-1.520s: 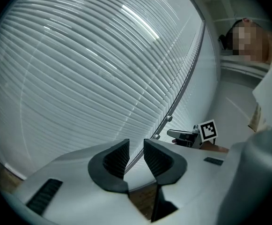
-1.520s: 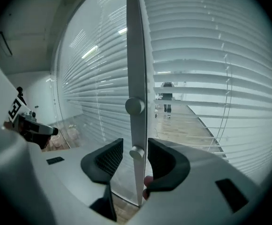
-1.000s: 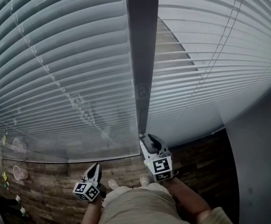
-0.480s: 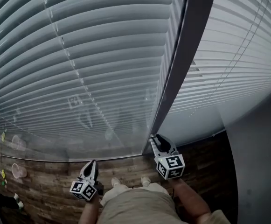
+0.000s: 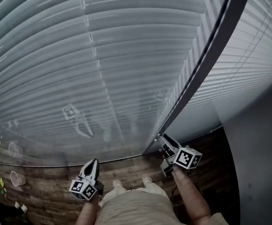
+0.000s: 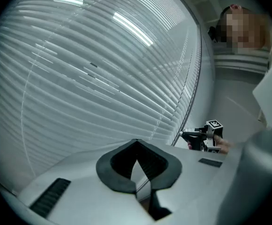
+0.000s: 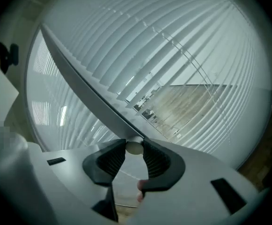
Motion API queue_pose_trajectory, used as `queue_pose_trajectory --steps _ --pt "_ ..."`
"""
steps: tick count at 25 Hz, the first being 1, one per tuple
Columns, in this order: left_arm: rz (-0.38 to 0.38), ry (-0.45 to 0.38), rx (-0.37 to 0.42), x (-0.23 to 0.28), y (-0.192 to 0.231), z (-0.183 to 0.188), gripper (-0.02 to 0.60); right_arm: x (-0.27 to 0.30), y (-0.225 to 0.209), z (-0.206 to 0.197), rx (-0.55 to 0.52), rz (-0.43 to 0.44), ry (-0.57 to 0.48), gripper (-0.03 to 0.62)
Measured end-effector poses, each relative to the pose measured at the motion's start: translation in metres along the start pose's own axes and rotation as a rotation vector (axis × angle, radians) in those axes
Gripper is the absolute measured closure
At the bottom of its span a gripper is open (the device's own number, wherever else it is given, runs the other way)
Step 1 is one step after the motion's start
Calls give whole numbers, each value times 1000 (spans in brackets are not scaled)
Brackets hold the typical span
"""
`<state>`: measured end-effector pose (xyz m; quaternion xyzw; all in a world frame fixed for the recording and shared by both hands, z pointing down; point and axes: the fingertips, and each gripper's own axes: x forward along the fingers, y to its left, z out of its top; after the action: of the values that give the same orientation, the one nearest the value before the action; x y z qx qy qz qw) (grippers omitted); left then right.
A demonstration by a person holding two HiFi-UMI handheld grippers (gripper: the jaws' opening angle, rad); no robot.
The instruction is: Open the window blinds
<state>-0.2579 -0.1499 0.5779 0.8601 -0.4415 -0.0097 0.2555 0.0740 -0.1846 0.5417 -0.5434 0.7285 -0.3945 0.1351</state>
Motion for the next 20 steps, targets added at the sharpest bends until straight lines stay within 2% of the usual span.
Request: queue_pose_trajectory --steps 5,8,12,14,15,16,17,18,20 --pt "-36 15 6 -4 10 1 566 1 -4 -1 265 85 14 473" --pt "-44 25 3 -6 17 0 566 3 -5 -4 386 137 41 473" --pt "-51 37 10 -7 29 -9 566 8 -17 -16 480 168 41 473" --pt "-53 41 12 -8 35 -11 566 9 -18 -18 465 192 26 473" --pt "-53 43 3 -7 38 -12 566 8 -17 -16 416 193 15 472" --pt "-52 44 -13 -7 42 -13 566 6 -17 -13 322 171 1 460" --pt "-49 46 -33 -6 45 -15 566 3 -19 -10 183 119 -12 412" --pt "-47 49 -49 -5 47 -18 566 -1 -21 -9 8 51 -20 376" --pt "-48 61 -60 -2 47 -24 566 -6 -16 -11 -385 -80 -7 370"
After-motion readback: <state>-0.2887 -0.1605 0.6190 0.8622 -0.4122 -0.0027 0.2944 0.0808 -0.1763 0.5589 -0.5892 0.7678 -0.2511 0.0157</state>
